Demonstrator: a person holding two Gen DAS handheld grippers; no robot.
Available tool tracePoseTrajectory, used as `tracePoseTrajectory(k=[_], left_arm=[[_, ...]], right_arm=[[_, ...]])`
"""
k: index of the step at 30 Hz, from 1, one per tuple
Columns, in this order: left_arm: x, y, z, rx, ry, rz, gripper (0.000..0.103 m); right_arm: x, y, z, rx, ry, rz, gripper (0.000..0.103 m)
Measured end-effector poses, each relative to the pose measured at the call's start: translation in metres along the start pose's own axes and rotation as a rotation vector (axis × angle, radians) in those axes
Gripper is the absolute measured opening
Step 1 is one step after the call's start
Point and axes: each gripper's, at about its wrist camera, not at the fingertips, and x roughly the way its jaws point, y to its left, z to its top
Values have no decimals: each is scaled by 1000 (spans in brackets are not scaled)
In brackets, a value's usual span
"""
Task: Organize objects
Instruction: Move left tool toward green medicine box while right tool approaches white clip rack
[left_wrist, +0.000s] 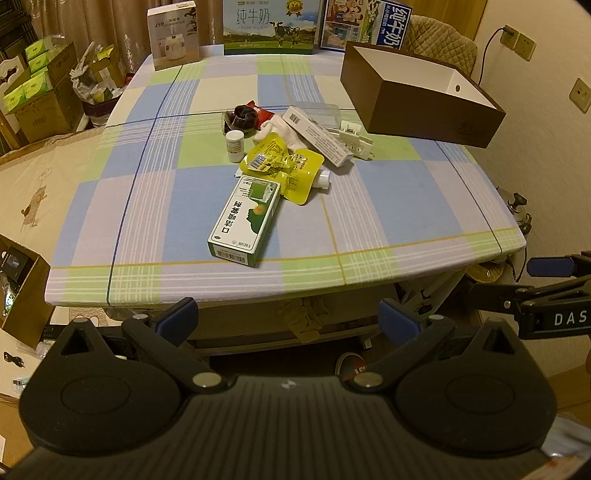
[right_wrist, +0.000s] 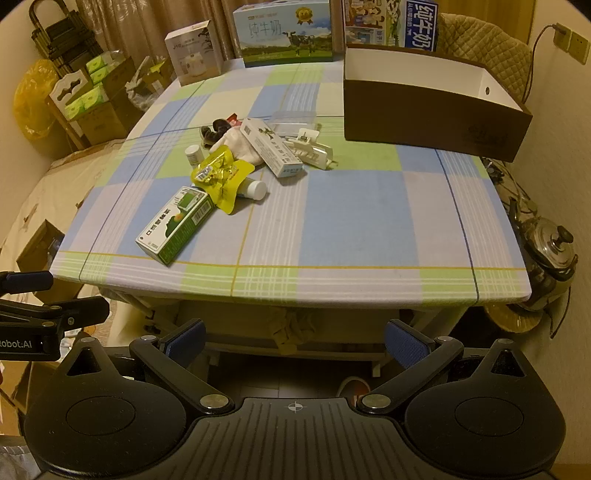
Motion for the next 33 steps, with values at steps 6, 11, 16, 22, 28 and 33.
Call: tracePoseTrajectory(k=[6,11,16,22,28,33], left_arm=[[0,0,0,-1,0,1,102],[0,0,0,-1,-1,1,102],[2,0,2,-5,3,2,102],[4,1,4,-8,7,2,102],[9,3,10,-15,15,0,102],[12,3,14,-17,18,1,102]], right_arm=[[0,0,1,-1,0,-1,101],[1,-1,2,-2,1,-2,101],[1,0,2,-3,0,-2,101],[4,0,8,-11,7,-2,101],[7,-2,11,-12,13,-1,101],[10,-4,13,-12,15,3,101]])
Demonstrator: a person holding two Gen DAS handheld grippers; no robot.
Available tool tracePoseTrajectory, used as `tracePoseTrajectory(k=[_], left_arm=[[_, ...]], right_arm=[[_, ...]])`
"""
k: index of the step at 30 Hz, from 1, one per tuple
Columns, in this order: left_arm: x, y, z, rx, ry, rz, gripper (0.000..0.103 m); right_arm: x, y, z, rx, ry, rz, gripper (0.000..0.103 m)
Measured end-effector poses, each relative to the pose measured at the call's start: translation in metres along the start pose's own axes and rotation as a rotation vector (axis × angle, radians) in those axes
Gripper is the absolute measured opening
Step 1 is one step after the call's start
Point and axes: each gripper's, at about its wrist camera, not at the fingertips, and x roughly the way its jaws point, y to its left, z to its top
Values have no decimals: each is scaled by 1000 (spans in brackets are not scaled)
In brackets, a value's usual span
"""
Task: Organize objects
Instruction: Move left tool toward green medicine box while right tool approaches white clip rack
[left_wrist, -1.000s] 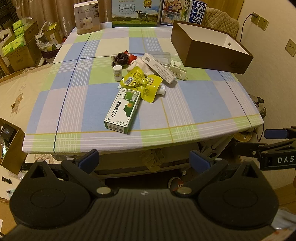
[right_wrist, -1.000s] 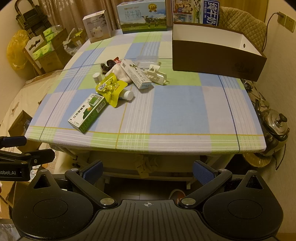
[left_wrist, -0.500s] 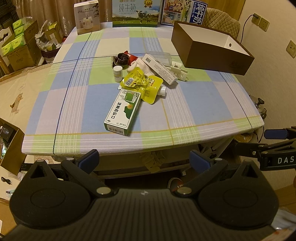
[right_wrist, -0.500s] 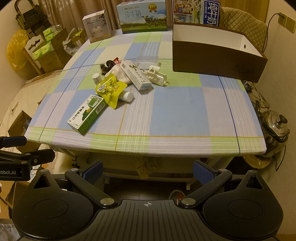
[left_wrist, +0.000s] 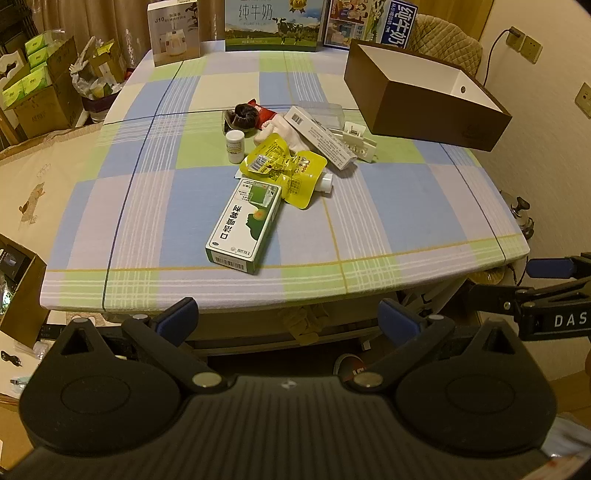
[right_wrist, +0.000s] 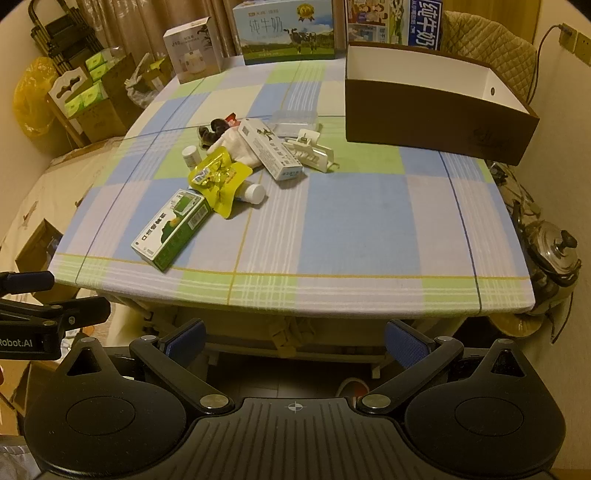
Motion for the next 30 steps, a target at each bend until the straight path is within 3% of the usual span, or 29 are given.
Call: tracePoseTrajectory(k=[24,30], left_arm=[[27,-3,22,12,22,20,102],[45,3,30,11,33,36,102]], right_arm=[[13,-29,30,24,-22,34,101],[19,-47,41,37,-46,38,94]])
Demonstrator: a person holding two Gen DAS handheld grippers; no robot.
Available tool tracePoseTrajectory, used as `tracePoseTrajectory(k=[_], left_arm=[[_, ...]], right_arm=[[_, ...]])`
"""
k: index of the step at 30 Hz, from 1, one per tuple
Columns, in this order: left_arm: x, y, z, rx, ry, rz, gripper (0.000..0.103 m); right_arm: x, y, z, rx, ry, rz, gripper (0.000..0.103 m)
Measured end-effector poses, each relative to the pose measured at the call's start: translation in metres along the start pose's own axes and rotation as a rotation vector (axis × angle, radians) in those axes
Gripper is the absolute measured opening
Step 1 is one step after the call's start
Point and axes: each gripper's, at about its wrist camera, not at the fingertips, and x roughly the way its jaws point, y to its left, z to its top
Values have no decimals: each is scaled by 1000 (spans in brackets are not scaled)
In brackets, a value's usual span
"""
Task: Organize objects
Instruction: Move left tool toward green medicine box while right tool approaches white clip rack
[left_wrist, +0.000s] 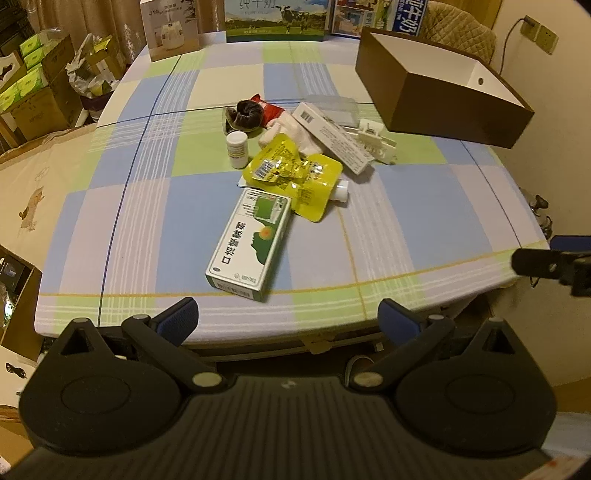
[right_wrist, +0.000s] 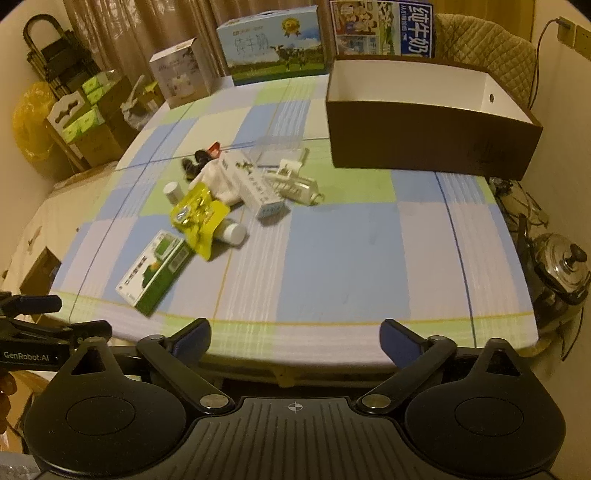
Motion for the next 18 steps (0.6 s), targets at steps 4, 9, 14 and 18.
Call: tracePoseTrajectory(k=[4,9,14,18], left_arm=[[12,3,6,5,4,10,102],[28,7,13,11,9,28,102],[43,11,21,23,9,39,102],[58,15,27,33,12,50,102]], right_arm=[[10,-14,6,26,-5,-20,94],[21,-34,17,85,-16,-31,94],[28,-47,26,112,-20,-40,94],[34,-55,34,120,-18,-46,94]])
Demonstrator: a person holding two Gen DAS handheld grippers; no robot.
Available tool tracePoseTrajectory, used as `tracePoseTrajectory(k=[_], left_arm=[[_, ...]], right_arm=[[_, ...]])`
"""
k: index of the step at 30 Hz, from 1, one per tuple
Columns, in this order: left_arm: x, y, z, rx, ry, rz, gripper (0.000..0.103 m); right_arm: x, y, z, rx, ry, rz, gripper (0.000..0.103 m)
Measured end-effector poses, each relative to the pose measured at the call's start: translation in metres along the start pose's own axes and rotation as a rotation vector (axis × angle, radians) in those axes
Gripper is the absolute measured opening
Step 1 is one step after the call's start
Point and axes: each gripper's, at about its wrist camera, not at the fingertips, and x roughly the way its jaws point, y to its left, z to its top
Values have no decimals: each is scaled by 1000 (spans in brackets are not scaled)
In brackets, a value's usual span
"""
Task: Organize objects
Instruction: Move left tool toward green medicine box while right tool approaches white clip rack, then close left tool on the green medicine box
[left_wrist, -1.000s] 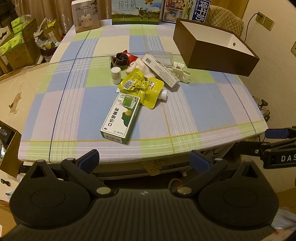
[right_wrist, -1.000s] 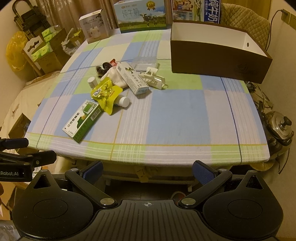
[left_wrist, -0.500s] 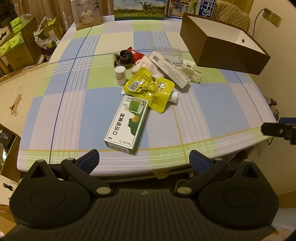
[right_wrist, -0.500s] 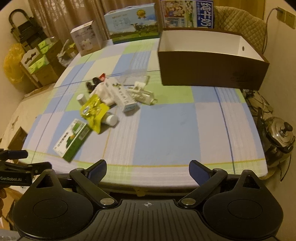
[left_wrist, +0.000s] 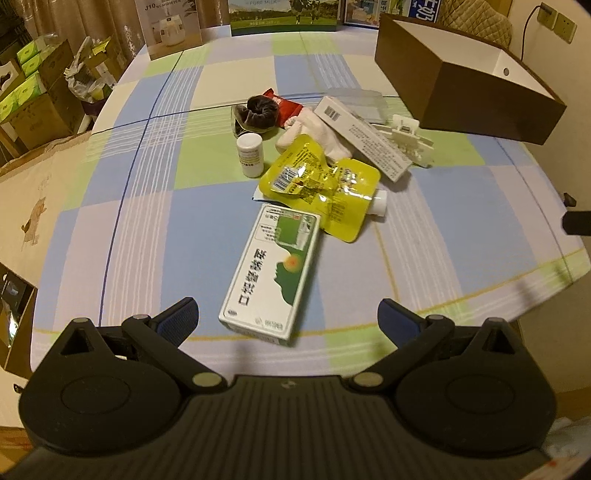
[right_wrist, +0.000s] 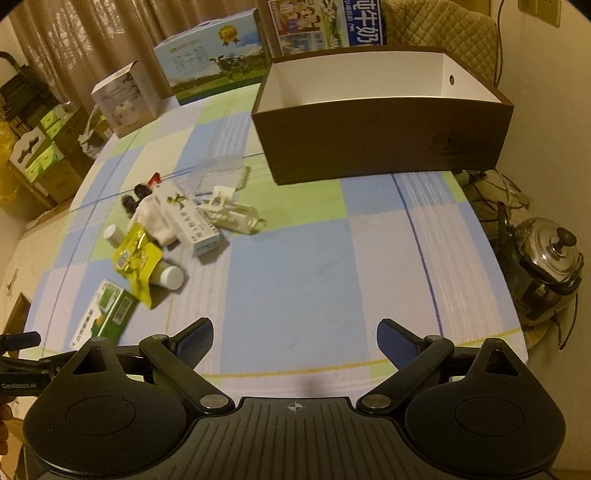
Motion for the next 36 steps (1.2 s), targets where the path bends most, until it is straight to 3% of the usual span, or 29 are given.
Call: tracePoseTrajectory(k=[9,15,20,24,28,30,36], left_arm=[[40,10,15,21,22,25,101],[66,10,24,31,50,13,91],[80,5,30,63,54,13,89],[87,4,34,58,52,11,80],[90,7,35,39,49,2,59],[88,7,34,36,42,-9,54],[77,8,29,-8,16,12,51]], right_arm=[[11,-15,18,7,10,-12,94],[17,-25,30,5,11,-22,94],[24,-32,41,-3,12,-24,94],[31,-33,50,-28,10,-7,94],[41,-29,60,-72,10,21,93],[46,-24,65,-106,9,38,93],[65,-9,80,-230,5,118,85]])
